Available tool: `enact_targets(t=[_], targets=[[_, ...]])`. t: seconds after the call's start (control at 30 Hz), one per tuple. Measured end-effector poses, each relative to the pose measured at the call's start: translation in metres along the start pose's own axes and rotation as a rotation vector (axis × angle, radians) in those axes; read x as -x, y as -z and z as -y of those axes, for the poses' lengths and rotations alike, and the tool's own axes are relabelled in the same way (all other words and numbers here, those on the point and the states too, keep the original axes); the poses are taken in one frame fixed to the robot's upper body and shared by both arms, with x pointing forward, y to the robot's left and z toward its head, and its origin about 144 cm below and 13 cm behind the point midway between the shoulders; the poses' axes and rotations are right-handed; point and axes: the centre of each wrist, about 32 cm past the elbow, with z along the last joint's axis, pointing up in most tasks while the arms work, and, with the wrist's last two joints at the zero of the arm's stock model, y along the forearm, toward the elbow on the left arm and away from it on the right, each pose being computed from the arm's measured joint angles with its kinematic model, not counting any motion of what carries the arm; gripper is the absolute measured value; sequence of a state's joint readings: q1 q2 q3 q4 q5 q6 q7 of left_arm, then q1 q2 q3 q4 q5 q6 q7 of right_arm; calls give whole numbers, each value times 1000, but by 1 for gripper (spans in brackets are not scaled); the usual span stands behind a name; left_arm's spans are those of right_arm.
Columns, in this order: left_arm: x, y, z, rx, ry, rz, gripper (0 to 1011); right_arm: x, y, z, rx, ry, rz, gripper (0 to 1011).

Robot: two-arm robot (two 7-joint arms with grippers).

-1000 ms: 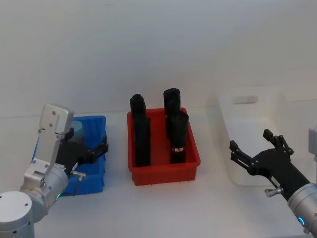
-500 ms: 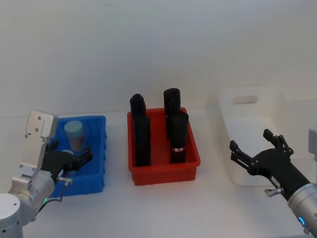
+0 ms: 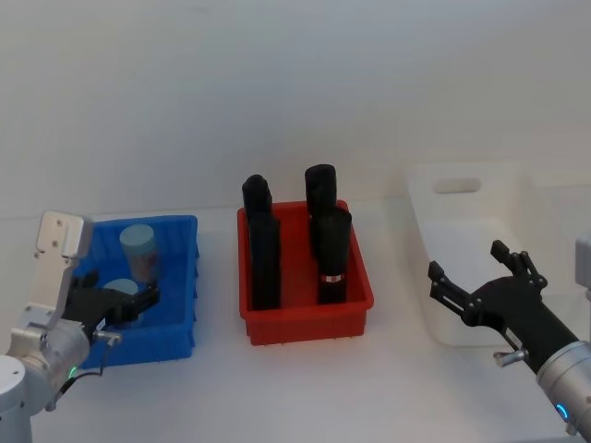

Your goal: Pick the cotton swabs from the blue box and place them into the white box.

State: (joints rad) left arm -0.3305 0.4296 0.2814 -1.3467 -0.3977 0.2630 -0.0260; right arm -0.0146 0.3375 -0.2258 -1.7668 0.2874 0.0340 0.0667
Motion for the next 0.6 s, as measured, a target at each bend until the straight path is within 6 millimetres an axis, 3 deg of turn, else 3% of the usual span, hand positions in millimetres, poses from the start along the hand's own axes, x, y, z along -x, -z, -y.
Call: enact_targets(t=[0.6], targets=[[-18,6,17,-14,32,-78,1004,0,0,0,0,0,0,1001]])
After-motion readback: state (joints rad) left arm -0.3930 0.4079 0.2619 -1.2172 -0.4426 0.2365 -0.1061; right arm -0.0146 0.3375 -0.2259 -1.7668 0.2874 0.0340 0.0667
